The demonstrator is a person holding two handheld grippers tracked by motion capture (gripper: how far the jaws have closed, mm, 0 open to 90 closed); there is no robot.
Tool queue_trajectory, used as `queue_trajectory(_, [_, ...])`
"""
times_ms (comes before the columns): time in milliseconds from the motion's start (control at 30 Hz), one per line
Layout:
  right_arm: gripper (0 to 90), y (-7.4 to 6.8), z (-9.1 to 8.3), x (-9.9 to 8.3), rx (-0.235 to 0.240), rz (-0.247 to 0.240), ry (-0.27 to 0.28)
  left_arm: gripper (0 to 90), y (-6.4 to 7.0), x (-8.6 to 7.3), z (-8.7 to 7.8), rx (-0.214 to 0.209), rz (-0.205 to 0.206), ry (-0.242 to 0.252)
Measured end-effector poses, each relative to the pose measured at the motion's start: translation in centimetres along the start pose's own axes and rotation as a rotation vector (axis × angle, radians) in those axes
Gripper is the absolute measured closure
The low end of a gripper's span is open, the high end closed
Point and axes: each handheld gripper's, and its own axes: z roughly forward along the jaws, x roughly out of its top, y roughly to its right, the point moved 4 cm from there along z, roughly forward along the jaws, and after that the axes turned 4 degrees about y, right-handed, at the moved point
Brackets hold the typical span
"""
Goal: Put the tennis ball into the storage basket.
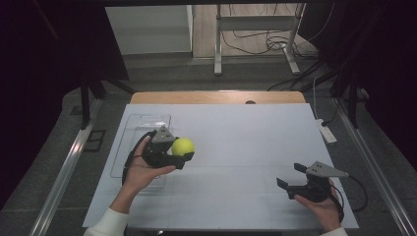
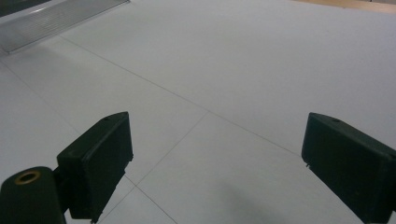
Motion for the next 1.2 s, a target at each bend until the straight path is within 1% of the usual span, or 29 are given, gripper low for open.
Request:
queue_trajectory(600, [8.6,0.0,0.0,0.0,0.001,0.002,0.009,26.5,-0.9,0.4,-0.4,0.018,-0.019,0.036])
queue_trajectory(1200, [8.7,0.0,0.0,-0.1,-0.002,0.000,0.006,26.6,-2.1,0.6,-0.7,0.044,-0.041,0.057])
